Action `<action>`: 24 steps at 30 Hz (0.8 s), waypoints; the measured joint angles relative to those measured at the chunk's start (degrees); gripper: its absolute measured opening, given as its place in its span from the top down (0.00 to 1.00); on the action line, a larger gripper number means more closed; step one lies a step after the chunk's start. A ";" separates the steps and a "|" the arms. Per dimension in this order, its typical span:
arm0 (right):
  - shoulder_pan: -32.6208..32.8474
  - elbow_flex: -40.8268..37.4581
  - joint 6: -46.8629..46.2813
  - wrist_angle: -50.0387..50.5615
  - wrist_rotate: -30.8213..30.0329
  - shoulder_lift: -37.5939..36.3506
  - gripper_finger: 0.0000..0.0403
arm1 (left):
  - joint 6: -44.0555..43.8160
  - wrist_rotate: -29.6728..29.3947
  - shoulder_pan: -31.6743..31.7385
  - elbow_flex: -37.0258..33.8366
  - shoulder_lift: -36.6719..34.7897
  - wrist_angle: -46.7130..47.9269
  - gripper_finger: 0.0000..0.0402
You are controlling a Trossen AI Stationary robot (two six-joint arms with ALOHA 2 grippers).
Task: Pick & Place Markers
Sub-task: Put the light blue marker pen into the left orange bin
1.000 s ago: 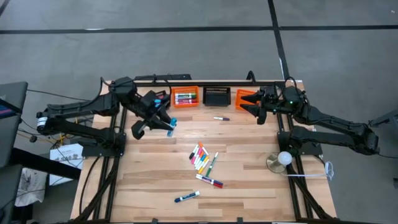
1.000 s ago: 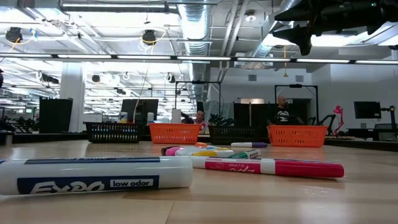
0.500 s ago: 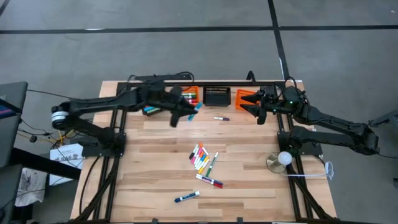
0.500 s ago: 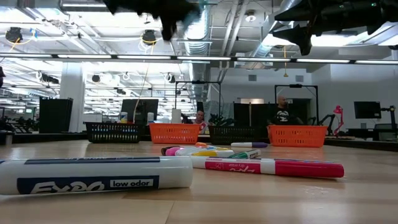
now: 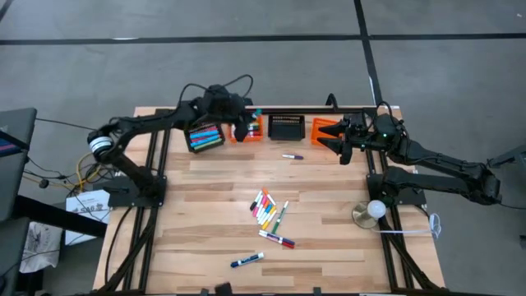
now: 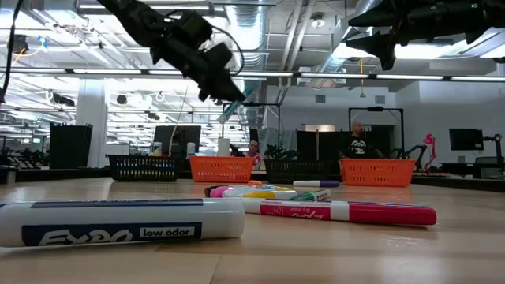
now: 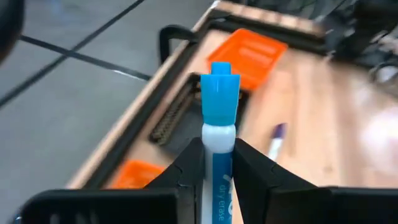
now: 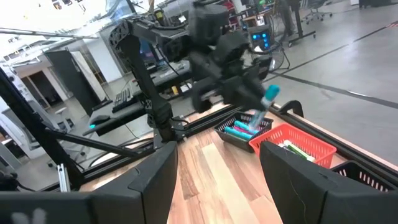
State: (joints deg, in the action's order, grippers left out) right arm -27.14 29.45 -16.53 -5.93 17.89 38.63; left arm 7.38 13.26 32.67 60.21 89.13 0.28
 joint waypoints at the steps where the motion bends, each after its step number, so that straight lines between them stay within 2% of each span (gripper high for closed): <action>1: 0.00 0.00 0.00 0.00 0.02 -0.02 0.46 | 1.52 0.00 1.14 0.63 0.36 0.84 0.85; 8: 0.00 0.00 0.00 0.00 0.02 0.00 0.46 | 12.72 2.09 6.25 6.61 3.99 2.52 0.85; 14: 0.00 0.02 -0.02 0.00 0.01 0.00 0.46 | 21.19 2.18 7.36 12.84 9.89 12.37 0.85; 24: 0.00 0.00 -0.02 0.00 0.02 0.00 0.46 | 26.79 1.00 6.86 14.83 17.19 20.41 0.85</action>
State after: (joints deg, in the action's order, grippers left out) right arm -27.14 29.45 -16.56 -5.93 17.91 38.63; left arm 34.17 14.25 39.53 75.05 106.32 20.69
